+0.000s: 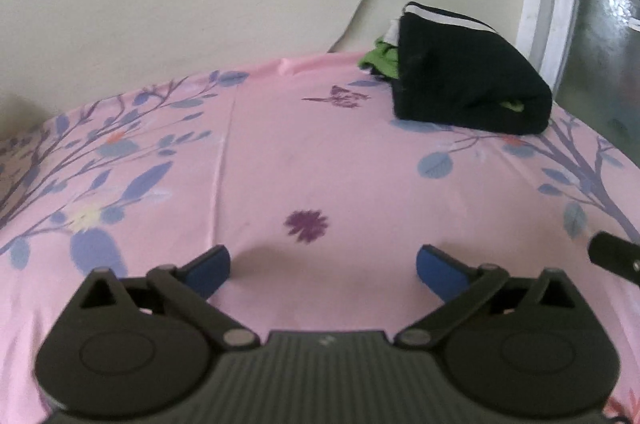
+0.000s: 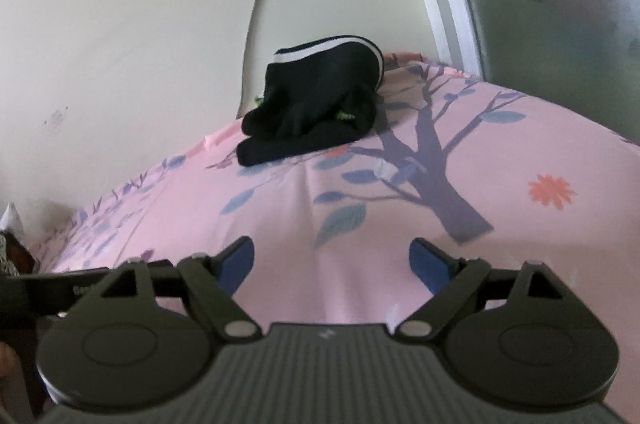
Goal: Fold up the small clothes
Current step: 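Open both grippers and withdraw from the folded sweater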
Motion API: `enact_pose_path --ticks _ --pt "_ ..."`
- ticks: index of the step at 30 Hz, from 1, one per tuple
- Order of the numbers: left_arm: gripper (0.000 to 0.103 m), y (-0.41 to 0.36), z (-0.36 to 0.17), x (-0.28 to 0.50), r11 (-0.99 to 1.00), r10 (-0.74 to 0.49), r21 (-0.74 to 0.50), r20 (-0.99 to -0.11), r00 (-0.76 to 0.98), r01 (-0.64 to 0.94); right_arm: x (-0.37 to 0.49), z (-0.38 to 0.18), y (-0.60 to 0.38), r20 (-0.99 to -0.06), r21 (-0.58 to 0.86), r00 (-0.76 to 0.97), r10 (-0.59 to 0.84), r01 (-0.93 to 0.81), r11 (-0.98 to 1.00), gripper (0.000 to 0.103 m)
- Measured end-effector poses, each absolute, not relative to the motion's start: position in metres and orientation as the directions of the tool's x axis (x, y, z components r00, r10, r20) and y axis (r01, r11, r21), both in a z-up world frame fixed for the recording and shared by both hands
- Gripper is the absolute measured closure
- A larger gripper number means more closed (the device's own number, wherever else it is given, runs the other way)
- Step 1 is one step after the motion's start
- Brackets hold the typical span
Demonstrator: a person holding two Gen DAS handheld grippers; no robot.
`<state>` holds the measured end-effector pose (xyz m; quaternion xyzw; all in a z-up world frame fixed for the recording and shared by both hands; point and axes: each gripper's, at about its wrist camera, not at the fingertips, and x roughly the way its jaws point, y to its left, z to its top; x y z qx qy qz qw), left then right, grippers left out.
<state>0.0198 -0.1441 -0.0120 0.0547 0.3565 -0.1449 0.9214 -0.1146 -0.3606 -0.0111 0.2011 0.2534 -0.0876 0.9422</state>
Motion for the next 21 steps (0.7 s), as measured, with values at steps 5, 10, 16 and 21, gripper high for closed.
enact_pose_path --ticks 5,10,16,21 --pt "0.000 -0.1377 -0.0107 0.0108 0.956 -0.211 0.009 -0.676 0.706 0.293 -0.1192 -0.0115 -0.3523 -0.511 0.320 0.856 -0.081 0.277 0.906 0.018" --pt "0.000 -0.1390 -0.0116 0.0100 0.954 -0.212 0.014 -0.678 0.704 0.301 -0.1218 -0.0126 -0.3507 -0.509 0.323 0.857 -0.084 0.280 0.904 0.016" --pt "0.000 -0.1362 -0.0116 0.0106 0.958 -0.214 -0.006 -0.678 0.703 0.286 -0.1212 -0.0134 -0.3523 -0.504 0.328 0.860 -0.080 0.277 0.903 0.014" --pt "0.000 -0.1388 -0.0115 0.0094 0.957 -0.204 0.014 -0.677 0.707 0.289 -0.1224 -0.0135 -0.3519 -0.498 0.337 0.863 -0.086 0.284 0.898 0.014"
